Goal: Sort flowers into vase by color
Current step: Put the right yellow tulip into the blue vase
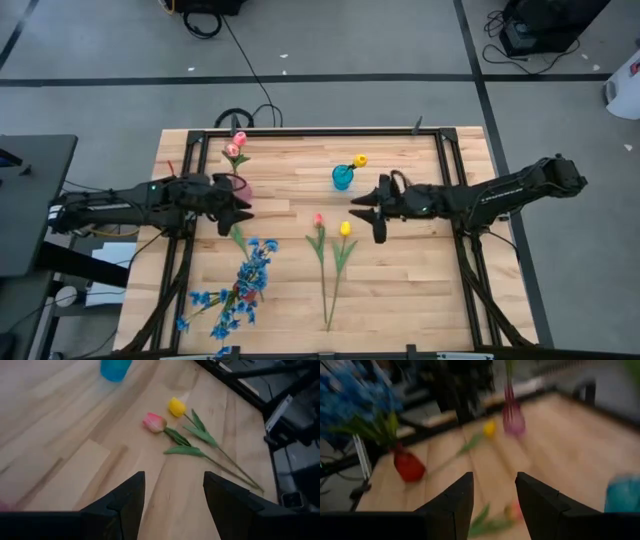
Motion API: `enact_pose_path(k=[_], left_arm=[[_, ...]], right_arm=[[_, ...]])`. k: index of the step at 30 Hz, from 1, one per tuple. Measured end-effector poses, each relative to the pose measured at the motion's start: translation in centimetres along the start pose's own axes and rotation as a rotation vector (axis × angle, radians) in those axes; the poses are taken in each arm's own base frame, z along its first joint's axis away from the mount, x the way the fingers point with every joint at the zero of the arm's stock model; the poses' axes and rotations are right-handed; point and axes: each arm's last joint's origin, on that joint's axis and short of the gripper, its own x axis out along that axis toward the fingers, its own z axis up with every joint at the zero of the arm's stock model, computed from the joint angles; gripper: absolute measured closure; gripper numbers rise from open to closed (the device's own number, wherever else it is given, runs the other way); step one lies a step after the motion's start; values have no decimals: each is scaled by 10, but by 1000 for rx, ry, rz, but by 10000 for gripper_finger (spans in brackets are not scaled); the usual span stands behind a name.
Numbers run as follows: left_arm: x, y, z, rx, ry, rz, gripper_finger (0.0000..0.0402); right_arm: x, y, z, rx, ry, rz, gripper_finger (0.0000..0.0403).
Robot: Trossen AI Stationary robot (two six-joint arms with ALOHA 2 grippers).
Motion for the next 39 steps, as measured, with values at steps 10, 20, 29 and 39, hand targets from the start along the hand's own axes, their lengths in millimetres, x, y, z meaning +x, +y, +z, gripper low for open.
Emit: enact_pose_path(k=[10, 20, 29, 39], left_arm=[[4, -15, 12, 284, -129, -101, 194], [4, -15, 14, 232, -160, -71, 194], [3, -16, 17, 314, -201, -56, 194], [2, -16, 15, 432, -186, -86, 194]], right_arm=[[28, 25, -63, 305, 321, -58, 248], [86, 72, -81, 435, 605, -354, 249], [120, 99, -72, 431, 785, -620, 252], [146, 104, -85, 556, 916, -684, 252]])
